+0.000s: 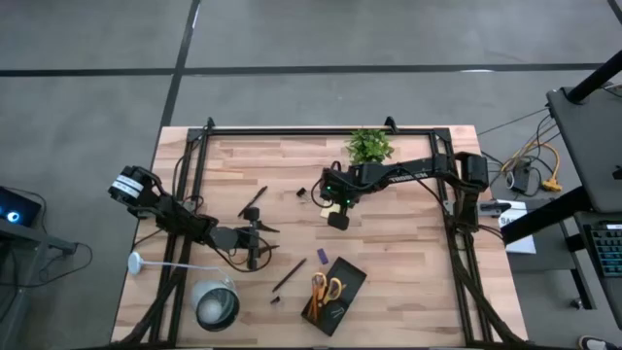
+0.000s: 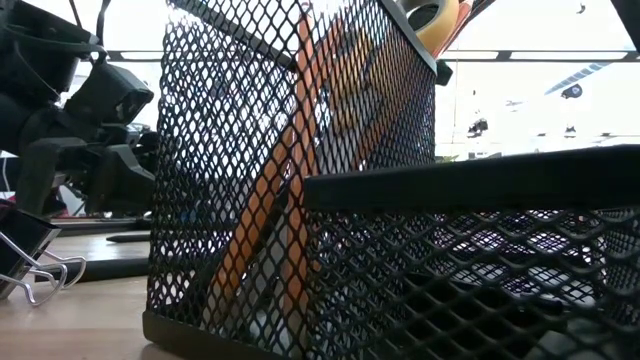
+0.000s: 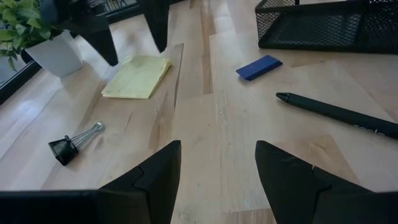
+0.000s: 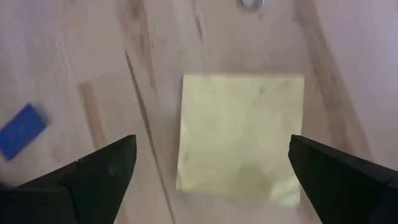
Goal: Pick and place office supplies into organizer
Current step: Put the sticky note into the desk organizer
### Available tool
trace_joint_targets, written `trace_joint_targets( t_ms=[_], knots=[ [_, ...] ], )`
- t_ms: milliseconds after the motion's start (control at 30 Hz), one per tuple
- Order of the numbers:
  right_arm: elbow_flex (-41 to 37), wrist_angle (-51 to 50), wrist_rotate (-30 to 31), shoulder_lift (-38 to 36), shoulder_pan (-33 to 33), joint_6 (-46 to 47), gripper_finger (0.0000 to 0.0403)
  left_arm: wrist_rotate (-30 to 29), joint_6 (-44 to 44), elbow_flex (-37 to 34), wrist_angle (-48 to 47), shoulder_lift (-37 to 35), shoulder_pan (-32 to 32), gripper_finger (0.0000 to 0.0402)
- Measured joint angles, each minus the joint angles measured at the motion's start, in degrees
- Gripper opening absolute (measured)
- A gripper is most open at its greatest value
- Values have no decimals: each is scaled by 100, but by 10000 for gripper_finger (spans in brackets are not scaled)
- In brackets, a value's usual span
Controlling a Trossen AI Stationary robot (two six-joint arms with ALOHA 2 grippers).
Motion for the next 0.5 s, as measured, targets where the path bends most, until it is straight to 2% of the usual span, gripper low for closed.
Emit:
trace_joint_targets(
  t_ms=[500],
  knots=[
    [-85, 235, 162, 352, -5, -301, 400, -2, -1, 0, 0, -2, 0, 191]
  ],
)
